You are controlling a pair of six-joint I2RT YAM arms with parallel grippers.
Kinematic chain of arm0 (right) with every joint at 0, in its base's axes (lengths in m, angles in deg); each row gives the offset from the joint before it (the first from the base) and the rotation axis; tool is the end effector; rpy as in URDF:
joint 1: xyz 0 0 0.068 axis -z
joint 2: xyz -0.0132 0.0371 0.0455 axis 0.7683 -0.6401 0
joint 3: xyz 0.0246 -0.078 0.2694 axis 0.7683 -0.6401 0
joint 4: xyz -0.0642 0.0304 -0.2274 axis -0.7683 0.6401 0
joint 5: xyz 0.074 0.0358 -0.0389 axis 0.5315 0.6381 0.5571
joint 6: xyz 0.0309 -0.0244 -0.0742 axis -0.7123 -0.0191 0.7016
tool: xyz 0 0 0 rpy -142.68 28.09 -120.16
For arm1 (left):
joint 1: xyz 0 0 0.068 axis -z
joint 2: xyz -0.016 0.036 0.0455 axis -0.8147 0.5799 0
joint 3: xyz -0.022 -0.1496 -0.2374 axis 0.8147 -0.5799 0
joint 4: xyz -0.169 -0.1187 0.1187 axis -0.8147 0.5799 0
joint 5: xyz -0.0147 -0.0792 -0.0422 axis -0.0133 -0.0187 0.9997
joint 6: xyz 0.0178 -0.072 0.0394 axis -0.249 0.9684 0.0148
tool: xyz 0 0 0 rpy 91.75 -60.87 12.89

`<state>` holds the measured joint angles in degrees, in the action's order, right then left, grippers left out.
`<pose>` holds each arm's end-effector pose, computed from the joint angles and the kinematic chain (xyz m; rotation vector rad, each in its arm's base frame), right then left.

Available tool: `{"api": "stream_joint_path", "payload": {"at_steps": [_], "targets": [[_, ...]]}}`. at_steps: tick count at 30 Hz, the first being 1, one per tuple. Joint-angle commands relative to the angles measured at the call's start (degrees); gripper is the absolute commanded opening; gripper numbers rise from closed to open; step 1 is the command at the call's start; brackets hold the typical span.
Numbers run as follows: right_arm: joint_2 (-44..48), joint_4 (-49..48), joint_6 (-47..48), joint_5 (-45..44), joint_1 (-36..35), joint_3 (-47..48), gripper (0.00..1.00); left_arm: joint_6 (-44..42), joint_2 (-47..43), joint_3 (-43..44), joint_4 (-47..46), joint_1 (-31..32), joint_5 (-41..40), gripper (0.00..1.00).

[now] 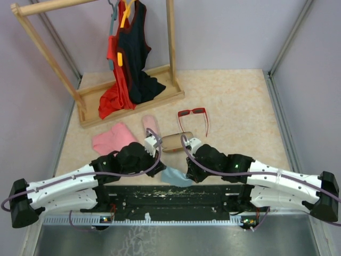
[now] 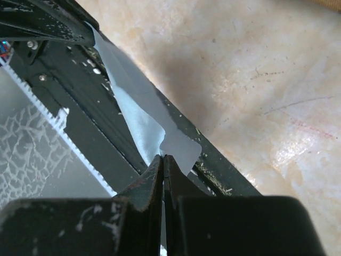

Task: Organize the sunglasses
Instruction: Fold the glasses cleaning cloth at the center of the board.

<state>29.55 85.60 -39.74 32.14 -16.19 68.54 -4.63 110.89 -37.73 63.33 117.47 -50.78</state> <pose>0.0737 0.1677 0.2386 -0.7808 2.3587 0.7877 0.0927 -0.1787 0.2488 0.7086 2.1246 -0.8771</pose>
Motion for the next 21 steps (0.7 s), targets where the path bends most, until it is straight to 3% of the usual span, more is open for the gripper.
{"api": "stream_joint_path", "payload": {"at_steps": [1,7,11,15,21], "targets": [[-2.7,1.8,-1.7,-6.5,-0.6,2.9,0.0,0.0,3.6,-0.4,-1.3,0.4,-1.0,0.0],[-10.6,-3.4,1.0,-17.3,0.8,2.2,0.0,-1.7,11.5,-5.0,-14.9,0.2,-9.3,0.0],[-13.3,-10.0,3.6,-19.2,5.5,0.1,0.0,-3.0,16.0,-5.3,-19.5,-0.3,-13.4,0.0],[-15.1,-18.1,6.9,-18.0,9.9,-2.4,0.0,-4.9,19.0,-6.0,-24.5,-1.6,-14.2,0.0],[-19.1,-23.6,12.6,-19.7,10.3,-3.7,0.0,-8.8,24.8,-5.8,-31.0,-5.4,-9.8,0.0]]}}
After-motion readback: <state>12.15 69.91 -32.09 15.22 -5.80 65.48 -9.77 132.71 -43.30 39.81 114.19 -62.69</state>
